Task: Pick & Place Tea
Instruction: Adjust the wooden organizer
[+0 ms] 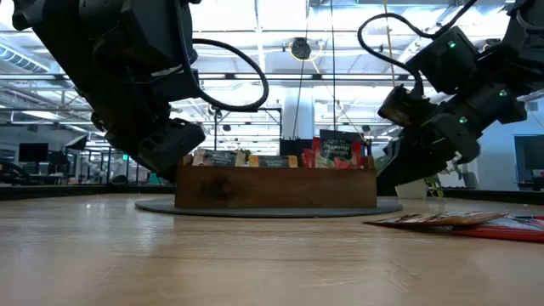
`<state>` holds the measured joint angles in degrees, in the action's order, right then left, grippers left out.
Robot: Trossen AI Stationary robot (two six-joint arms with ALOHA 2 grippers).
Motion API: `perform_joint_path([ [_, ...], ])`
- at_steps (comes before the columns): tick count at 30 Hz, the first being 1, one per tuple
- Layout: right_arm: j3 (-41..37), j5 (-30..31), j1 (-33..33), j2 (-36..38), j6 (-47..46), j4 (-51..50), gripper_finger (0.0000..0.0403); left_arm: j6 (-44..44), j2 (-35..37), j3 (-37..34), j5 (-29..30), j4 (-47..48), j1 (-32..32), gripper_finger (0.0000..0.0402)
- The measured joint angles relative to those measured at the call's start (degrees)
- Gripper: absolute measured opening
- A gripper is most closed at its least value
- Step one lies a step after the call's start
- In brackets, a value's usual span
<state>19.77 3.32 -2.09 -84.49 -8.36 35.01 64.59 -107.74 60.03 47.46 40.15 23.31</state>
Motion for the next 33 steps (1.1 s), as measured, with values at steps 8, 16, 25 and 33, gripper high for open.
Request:
perform_joint_path([
  [8, 0.0, 1.8, -1.9, 0.0, 0.0, 0.1, 0.0000, -1.2, 0.0, 0.0, 0.1, 1.1, 0.1, 0.0087],
  [16, 0.3, 2.4, -3.2, 3.2, 0.3, -1.5, 0.0000, -1.3, 1.0, 1.6, 1.2, 6.8, 3.5, 0.0088],
  [25, 0.3, 8.9, -9.6, 13.4, 0.5, -7.7, 0.0000, 1.9, 1.0, 8.6, 5.8, 14.9, 10.9, 0.0088],
  [33, 0.3, 10.4, -12.3, 13.8, -1.3, -9.8, 0.0000, 3.3, 1.0, 9.1, 6.3, 15.1, 11.1, 0.0088],
])
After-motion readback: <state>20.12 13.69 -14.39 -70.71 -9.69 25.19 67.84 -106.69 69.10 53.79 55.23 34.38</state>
